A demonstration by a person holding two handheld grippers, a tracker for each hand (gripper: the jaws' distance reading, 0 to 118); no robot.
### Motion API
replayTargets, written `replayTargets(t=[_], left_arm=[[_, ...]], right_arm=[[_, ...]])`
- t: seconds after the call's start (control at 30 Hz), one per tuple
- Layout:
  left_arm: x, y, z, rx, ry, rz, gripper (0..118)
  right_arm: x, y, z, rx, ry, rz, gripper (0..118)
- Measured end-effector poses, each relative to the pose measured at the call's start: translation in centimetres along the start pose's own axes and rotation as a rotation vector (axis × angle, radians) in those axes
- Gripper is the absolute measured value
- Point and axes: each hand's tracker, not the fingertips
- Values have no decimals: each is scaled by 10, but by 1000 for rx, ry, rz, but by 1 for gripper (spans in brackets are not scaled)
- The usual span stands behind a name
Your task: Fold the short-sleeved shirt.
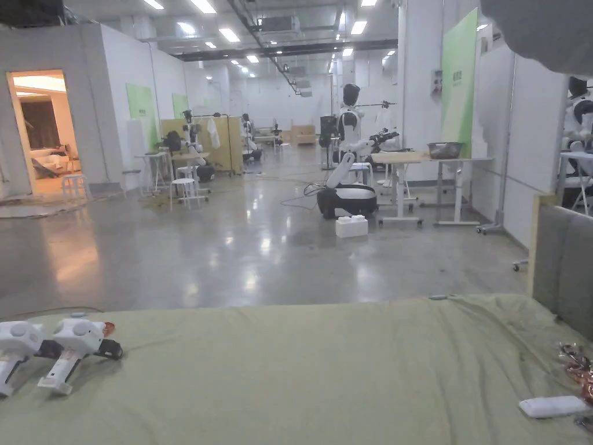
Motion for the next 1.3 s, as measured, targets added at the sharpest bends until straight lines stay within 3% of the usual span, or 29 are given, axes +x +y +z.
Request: replayTargets(t=[0.6,0.77,0.9,0.93,0.97,1.0,1.03,1.07,1.17,1.23,1.3], left_arm=[[-15,5,1,-14,62,52,0],[-11,5,-2,-16,49,55,0],[-11,6,-4,-13,52,46,3],[-11,6,-4,-16,48,52,11],[-12,6,-4,-22,43,57,22],[-13,6,-5,-29,31,59,35],[-12,6,-5,-31,30,58,55],[-12,5,-5,-32,31,57,68],[-13,7,-4,-27,34,57,94],[-11,8,-4,-25,38,60,114],[-10,9,-4,-19,37,49,118]], right_arm=[[0,18,-13,40,-33,-13,0],[-7,22,-9,73,40,-21,0],[-5,20,-9,66,13,-7,0],[-5,19,-8,70,14,-11,3],[-4,18,-6,75,18,-20,13],[-3,17,-5,74,13,-20,35],[-6,22,-7,73,27,-22,70],[-6,22,-7,67,27,-21,86],[-7,24,-6,74,41,-30,89],[-8,25,-5,74,45,-50,102],[-8,27,-10,68,51,-57,109]])
